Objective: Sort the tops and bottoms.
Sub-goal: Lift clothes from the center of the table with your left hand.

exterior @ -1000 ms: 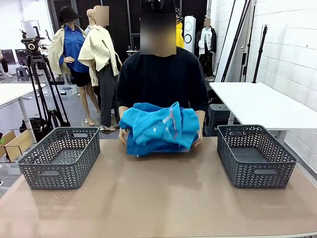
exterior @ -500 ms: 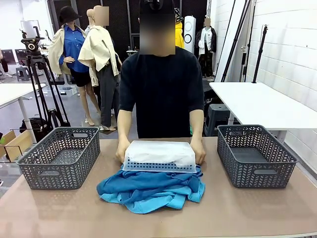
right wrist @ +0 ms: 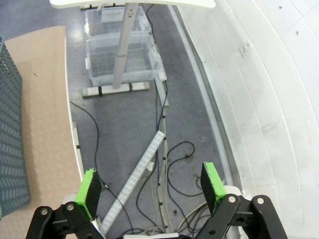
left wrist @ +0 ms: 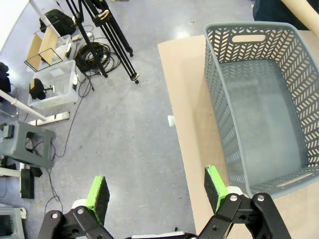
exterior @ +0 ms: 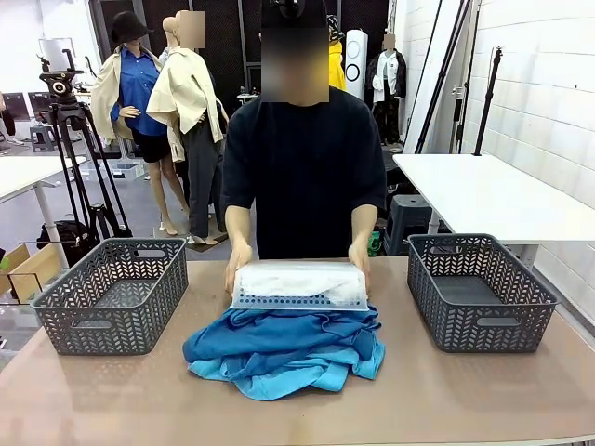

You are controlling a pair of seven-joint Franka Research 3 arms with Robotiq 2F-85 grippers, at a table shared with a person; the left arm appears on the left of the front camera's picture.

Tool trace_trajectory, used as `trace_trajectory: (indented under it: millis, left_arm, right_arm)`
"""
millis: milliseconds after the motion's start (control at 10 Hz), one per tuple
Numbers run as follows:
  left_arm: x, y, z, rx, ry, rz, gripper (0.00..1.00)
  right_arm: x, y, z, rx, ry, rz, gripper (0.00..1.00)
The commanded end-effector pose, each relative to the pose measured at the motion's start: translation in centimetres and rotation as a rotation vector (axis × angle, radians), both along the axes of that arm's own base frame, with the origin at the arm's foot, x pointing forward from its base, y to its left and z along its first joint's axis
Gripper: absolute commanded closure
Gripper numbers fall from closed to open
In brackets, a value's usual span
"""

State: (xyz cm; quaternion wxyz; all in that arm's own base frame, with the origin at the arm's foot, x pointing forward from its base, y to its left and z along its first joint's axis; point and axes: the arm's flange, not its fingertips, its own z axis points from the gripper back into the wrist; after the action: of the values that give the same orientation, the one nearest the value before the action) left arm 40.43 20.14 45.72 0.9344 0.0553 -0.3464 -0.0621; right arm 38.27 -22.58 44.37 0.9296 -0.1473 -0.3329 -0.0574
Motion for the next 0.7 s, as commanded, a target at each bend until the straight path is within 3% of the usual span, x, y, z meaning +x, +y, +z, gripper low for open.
trace_trajectory:
  millis: [0,600]
  left_arm:
    - [-0.19,0.32,-0.16,0.011,-0.008,-0.009,0.00]
    - [-0.19,0.32,-0.16,0.011,-0.008,-0.009,0.00]
  right_arm:
    - [0.02,0.11,-0.04,-0.004,0.008,0.008,0.00]
    - [0.02,0.11,-0.04,-0.004,0.008,0.008,0.00]
